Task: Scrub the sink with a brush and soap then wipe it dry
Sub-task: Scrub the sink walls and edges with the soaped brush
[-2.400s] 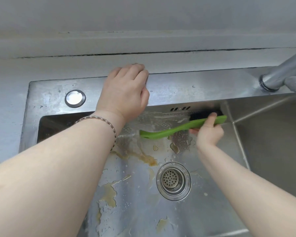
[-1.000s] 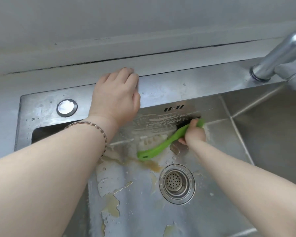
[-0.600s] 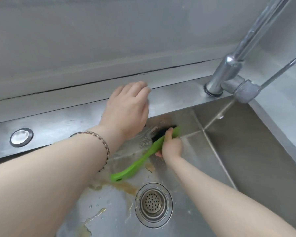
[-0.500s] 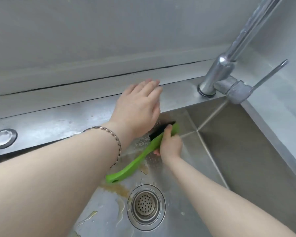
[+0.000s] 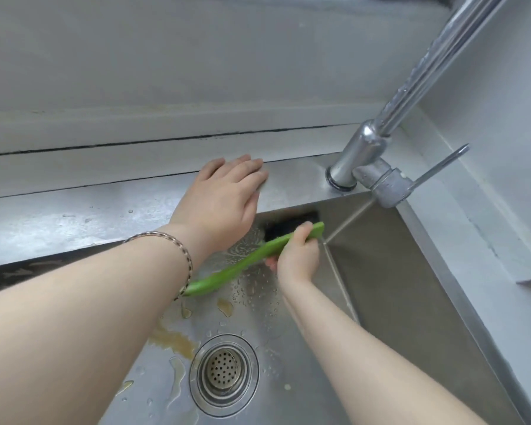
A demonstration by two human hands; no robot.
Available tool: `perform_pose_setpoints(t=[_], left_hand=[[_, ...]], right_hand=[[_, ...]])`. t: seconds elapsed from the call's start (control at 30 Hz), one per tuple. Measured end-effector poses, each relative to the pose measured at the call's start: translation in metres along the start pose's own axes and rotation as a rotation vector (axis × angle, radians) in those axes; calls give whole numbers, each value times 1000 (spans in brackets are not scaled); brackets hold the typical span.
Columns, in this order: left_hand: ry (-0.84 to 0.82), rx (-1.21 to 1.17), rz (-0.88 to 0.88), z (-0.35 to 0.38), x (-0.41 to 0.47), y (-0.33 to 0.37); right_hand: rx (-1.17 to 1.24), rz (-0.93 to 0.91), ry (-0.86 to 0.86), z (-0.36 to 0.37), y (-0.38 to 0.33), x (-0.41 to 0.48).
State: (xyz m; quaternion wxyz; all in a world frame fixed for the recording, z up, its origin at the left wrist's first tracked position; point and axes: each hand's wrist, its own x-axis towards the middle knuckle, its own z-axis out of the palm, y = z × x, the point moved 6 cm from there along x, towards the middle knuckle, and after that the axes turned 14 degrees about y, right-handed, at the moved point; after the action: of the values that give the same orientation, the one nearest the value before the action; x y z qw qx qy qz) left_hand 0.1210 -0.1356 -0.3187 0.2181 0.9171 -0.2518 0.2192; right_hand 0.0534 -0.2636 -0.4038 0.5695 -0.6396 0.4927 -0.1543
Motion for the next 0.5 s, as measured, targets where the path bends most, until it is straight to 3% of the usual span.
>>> perform_pose_setpoints(t=[0.1,0.17,0.23,0.3,0.4,0.5], left_hand=[[5,12,10,-1,0,0],[38,34,32,-1,0,1],[45,47,38,0,0,2],[57,61,47,-1,0,2],[61,62,62,0,-1,2],[81,71,74,-1,0,3]], right_hand=[[-97,-60,-46,-2,2,0],[-12,-130,36,-10,-21,12],[60,-75,127,-18,-30,23],[12,-89,71,-13,-24,13],[-151,-295,-146,4,-12,-19],[-117,-219,-20,-10,-27,13]])
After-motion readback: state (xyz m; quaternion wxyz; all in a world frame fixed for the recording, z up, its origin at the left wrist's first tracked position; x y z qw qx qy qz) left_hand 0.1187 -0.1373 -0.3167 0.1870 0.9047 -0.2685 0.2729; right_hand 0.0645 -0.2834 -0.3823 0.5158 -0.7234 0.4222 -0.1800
